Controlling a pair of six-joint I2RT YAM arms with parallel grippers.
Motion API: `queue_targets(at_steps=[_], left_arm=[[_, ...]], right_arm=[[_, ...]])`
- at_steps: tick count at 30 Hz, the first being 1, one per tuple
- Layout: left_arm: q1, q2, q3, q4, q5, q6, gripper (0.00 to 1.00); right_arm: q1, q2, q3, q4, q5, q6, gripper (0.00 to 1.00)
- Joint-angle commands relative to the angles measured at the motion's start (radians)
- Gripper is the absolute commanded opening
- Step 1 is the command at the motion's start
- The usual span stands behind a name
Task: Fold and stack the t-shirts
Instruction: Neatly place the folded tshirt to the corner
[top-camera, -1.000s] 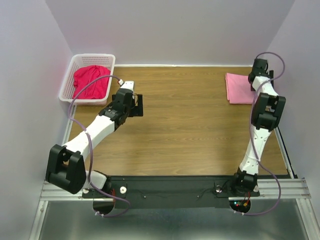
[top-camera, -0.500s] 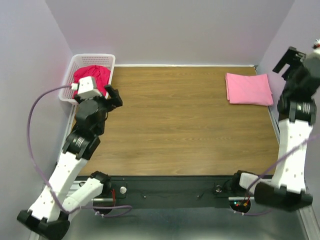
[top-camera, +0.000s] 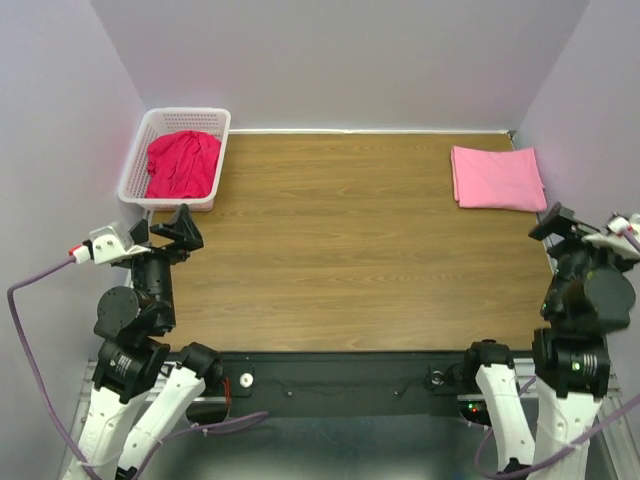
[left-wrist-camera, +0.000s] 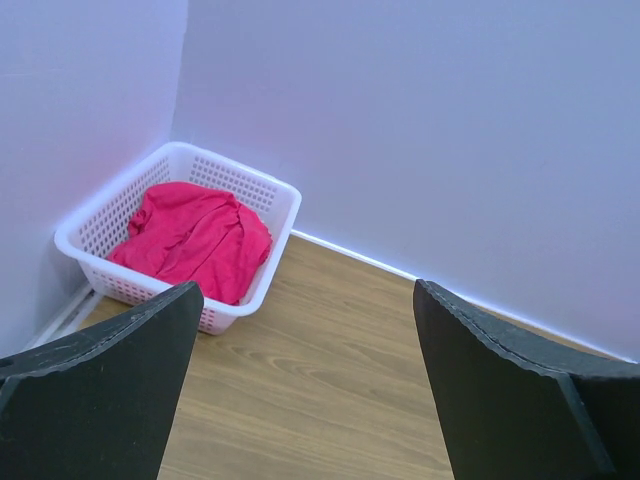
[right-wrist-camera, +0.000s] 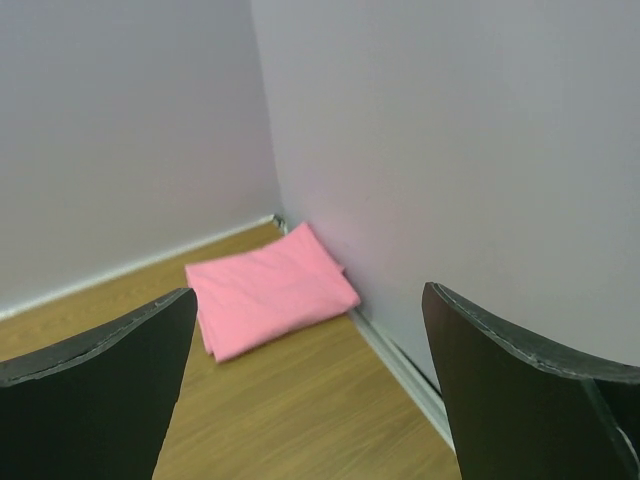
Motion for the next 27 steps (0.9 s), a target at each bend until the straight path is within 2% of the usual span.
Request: queue_targets(at_steps=[1,7,14,27], left_arm=[[0.003,-0.039,-0.015,-0.011,-0.016,-0.024,0.99],[0.003,-0.126,-0.084,-0.01,-0.08,-0.085,0.99],[0.003,-0.213,-0.127,-0.021,-0.14,-0.128,0.99],[0.003,-0.244,-0.126,-0.063,-0.1,-0.176,0.99]], right_arm=[[0.018,-0.095,0.003,0.009,0.021,-0.032,1.0],[0.059,-0.124,-0.03,-0.011,-0.055,0.017,1.0],[0.115,-0.135,-0.031,-0.013,-0.07,0.03,1.0],[0.147,-0.141,-0.03,-0.011,-0.087,0.068,1.0]])
